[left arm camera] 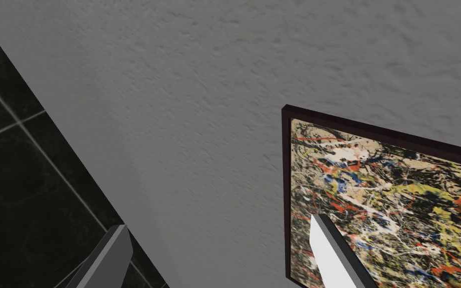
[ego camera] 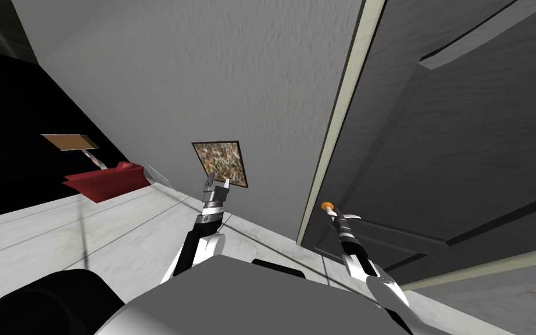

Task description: Pull the door open

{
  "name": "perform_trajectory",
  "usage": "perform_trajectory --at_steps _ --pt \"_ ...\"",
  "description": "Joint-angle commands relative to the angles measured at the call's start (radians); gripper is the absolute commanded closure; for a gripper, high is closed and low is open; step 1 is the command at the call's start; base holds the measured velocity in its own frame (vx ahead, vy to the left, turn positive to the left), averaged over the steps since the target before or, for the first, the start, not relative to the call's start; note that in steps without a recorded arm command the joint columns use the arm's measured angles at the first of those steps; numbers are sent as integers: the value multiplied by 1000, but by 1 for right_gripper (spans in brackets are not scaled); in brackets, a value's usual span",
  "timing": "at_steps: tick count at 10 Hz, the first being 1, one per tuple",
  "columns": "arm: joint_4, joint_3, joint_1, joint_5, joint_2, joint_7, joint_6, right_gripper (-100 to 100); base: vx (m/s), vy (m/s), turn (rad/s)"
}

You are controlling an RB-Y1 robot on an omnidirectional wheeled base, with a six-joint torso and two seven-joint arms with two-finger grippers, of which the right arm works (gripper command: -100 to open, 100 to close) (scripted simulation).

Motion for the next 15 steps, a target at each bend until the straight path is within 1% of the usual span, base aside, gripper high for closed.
perform_trajectory --at_steps 1,3,4,5,10,11,12,15 --pt "29 -4 3 -4 -15 -10 -21 -100 67 -13 69" --pt "29 -4 3 -4 -15 -10 -21 -100 45 -3 24" --pt "20 -4 4 -4 -14 -10 -13 -100 7 1 -3" --pt "20 -4 4 -4 -14 -10 -13 100 0 0 0" --pt "20 -4 4 -4 -14 -10 -13 100 -1 0 -1" --pt "21 8 10 3 -20 -25 -17 100 -127 -36 82" --pt "20 12 11 6 -23 -31 -20 100 -156 -38 87" --pt "15 47 22 28 -44 -75 -39 100 -204 -60 108"
